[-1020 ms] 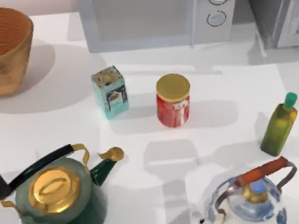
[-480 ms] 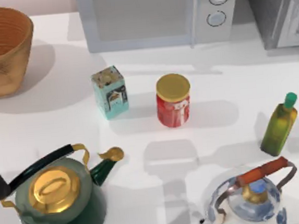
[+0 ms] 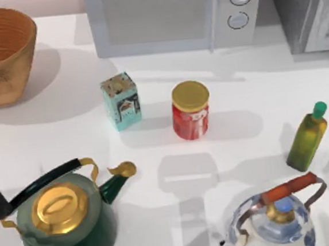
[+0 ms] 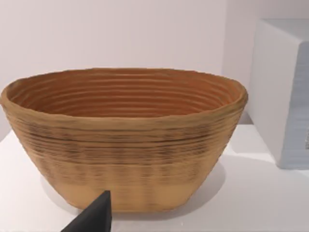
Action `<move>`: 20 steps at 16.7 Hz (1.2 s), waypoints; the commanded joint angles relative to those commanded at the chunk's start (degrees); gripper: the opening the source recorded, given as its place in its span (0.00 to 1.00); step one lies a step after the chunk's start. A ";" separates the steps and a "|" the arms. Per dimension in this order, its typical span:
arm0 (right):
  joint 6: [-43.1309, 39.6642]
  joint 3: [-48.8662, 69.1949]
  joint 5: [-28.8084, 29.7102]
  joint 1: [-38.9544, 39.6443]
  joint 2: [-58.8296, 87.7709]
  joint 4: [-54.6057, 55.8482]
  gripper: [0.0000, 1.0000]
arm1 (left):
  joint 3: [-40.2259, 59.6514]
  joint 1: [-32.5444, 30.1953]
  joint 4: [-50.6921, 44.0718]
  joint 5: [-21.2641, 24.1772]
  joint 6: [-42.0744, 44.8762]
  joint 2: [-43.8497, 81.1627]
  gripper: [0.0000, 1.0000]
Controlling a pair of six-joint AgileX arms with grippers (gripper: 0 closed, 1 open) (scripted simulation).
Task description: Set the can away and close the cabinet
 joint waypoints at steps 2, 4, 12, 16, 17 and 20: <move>0.00 0.00 0.00 0.00 0.00 0.00 1.00 | 0.00 0.00 0.00 0.00 0.00 0.00 1.00; 0.01 0.05 0.03 0.13 0.25 -0.10 1.00 | 0.00 0.00 0.00 0.00 0.00 0.00 1.00; 1.40 4.45 -13.26 -14.33 17.53 15.58 1.00 | 0.00 0.00 0.00 0.00 0.00 0.00 1.00; 1.43 9.27 -26.63 -28.13 39.69 31.58 1.00 | 0.00 0.00 0.00 0.00 0.00 0.00 1.00; 1.32 10.61 -30.21 -31.70 45.76 35.85 1.00 | 0.00 0.00 0.00 0.00 0.00 0.00 1.00; 0.99 14.48 -40.60 -41.80 63.00 48.09 1.00 | 0.00 0.00 0.00 0.00 0.00 0.00 1.00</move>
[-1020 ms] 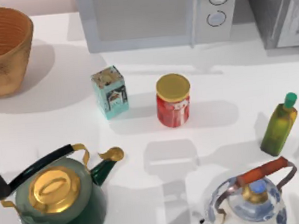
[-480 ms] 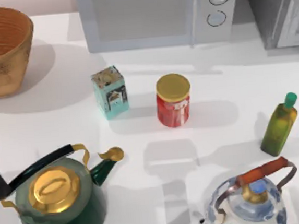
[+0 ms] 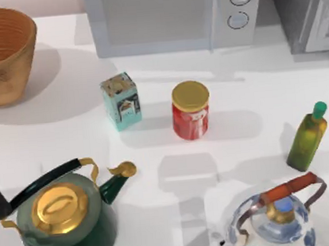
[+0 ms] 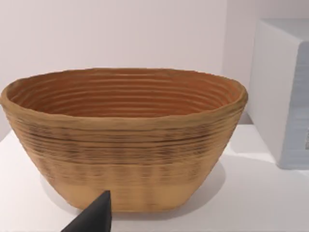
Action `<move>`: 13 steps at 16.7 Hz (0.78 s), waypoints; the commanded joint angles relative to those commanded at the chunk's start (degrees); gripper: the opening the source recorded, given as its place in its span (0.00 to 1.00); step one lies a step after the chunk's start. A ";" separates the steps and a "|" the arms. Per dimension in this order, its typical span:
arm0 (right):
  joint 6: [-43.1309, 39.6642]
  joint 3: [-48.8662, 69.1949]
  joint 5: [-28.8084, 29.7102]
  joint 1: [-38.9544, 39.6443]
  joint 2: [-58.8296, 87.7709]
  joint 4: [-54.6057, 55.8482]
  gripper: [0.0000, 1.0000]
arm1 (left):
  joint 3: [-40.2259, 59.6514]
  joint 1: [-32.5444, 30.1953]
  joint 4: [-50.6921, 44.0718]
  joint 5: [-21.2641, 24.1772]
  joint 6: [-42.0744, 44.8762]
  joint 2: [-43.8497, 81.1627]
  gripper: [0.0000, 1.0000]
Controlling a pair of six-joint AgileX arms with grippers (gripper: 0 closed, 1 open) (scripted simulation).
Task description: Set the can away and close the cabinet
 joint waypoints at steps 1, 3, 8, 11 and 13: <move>-0.07 1.18 -3.17 -3.06 5.10 3.71 1.00 | 0.00 0.00 0.00 0.00 0.00 0.00 1.00; -0.14 3.30 -8.82 -8.64 13.87 10.45 1.00 | 0.00 0.00 0.00 0.00 0.00 0.00 1.00; 0.22 6.42 -16.90 -16.62 25.34 20.19 1.00 | 0.00 0.00 0.00 0.00 0.00 0.00 1.00; 0.28 6.59 -17.33 -16.93 25.88 20.65 1.00 | 0.00 0.00 0.00 0.00 0.00 0.00 1.00; 0.26 6.36 -17.20 -16.69 25.73 20.48 1.00 | 0.00 0.00 0.00 0.00 0.00 0.00 1.00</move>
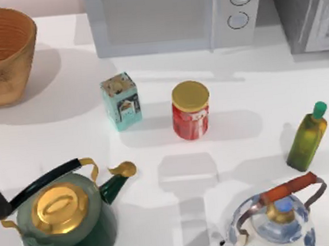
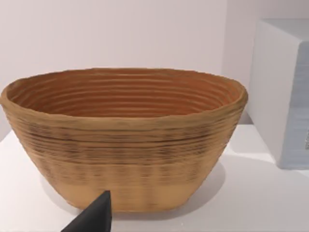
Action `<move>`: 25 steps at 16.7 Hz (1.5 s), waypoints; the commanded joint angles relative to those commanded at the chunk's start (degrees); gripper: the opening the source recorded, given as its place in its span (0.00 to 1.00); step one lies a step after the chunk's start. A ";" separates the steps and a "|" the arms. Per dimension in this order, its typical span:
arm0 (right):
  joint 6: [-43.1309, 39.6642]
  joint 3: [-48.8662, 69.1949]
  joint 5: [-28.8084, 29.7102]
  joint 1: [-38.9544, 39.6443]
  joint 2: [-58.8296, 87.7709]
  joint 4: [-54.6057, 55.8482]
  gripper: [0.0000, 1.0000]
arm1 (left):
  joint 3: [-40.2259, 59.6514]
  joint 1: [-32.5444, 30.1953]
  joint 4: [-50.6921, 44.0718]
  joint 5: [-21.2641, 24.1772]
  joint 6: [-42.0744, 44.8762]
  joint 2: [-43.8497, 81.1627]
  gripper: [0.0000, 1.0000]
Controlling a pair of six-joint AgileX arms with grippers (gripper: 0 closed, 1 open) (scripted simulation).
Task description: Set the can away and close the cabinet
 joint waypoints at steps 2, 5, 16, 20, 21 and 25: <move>-0.08 0.62 -0.12 0.01 -0.11 -0.47 1.00 | 0.00 0.00 0.00 0.00 0.00 0.00 1.00; -0.68 5.89 -0.96 0.10 -1.01 -5.12 1.00 | 0.00 0.00 0.00 0.00 0.00 0.00 1.00; -2.14 49.12 -4.07 -0.05 -7.17 -53.37 1.00 | 0.00 0.00 0.00 0.00 0.00 0.00 1.00; -1.50 64.79 -3.17 -0.48 -9.74 -73.08 1.00 | 0.00 0.00 0.00 0.00 0.00 0.00 1.00; -1.26 68.09 -2.84 -0.59 -10.30 -77.26 1.00 | 0.00 0.00 0.00 0.00 0.00 0.00 1.00; -0.30 77.24 -1.66 -1.05 -11.74 -88.68 1.00 | 0.00 0.00 0.00 0.00 0.00 0.00 1.00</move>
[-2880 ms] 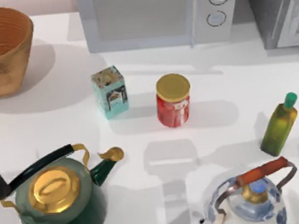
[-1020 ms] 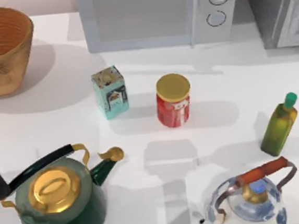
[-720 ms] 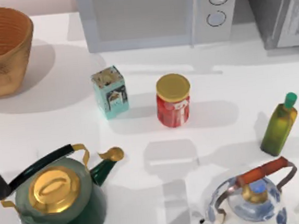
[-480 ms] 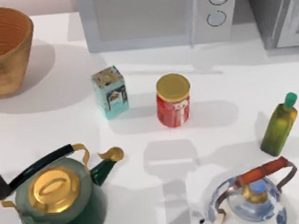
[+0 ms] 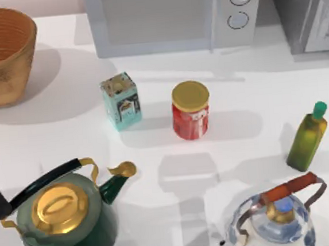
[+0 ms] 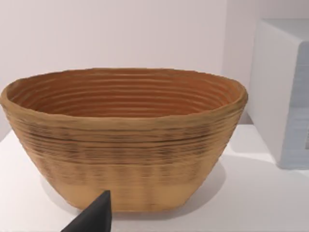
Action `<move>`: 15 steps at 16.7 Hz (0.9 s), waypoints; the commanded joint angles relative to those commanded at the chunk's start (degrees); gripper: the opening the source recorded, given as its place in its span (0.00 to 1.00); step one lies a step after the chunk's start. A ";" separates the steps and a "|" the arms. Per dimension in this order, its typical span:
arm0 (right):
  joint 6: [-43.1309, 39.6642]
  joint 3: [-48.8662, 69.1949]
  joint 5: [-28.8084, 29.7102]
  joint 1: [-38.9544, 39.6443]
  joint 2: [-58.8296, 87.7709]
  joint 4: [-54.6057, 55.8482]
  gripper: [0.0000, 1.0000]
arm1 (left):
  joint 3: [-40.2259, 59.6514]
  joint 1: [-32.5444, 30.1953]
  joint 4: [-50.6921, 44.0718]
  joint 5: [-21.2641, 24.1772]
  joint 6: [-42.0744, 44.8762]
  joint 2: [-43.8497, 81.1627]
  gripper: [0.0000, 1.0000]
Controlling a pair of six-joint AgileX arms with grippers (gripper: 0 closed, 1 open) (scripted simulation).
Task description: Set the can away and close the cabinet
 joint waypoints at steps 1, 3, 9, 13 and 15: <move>0.16 1.06 0.19 -0.06 -0.16 -1.37 1.00 | 0.00 0.00 0.00 0.00 0.00 0.00 1.00; 0.29 1.76 0.32 -0.10 -0.25 -2.29 1.00 | 0.00 0.00 0.00 0.00 0.00 0.00 1.00; 0.18 1.80 0.84 0.86 -0.05 -2.19 1.00 | 0.00 0.00 0.00 0.00 0.00 0.00 1.00; -0.57 2.11 8.58 9.08 0.47 -2.88 1.00 | 0.00 0.00 0.00 0.00 0.00 0.00 1.00; -0.97 2.27 15.35 16.06 0.69 -3.33 1.00 | 0.00 0.00 0.00 0.00 0.00 0.00 1.00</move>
